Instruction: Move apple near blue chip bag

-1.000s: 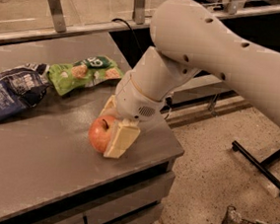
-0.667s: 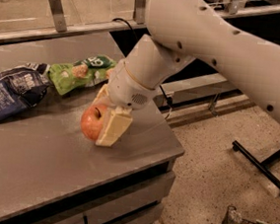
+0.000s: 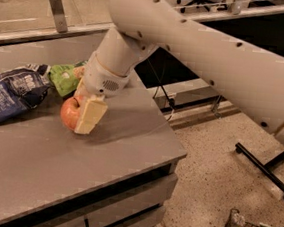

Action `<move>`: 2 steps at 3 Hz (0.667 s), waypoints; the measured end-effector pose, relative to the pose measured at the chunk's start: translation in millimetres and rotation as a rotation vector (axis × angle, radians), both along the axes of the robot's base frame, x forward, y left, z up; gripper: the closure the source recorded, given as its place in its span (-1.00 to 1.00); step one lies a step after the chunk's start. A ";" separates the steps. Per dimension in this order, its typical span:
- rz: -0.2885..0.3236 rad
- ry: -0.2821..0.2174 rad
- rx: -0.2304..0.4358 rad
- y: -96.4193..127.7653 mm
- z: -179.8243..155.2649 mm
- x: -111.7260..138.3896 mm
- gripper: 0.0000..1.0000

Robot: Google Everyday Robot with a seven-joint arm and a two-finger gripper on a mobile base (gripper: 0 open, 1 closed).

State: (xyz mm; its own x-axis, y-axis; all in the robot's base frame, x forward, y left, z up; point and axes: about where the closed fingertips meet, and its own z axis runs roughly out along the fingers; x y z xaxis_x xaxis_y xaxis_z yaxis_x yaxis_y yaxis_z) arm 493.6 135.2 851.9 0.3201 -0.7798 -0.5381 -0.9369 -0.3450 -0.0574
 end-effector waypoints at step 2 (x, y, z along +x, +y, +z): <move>-0.155 0.040 0.023 23.6 -8.9 16.0 1.00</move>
Offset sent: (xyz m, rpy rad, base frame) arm 0.0247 0.0285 -0.0049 0.0453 0.0385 -0.2465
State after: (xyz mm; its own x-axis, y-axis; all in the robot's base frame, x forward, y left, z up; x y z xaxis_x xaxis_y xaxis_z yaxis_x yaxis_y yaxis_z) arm 509.6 158.8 843.0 0.1748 -0.8054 -0.5664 -0.9805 -0.1951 -0.0251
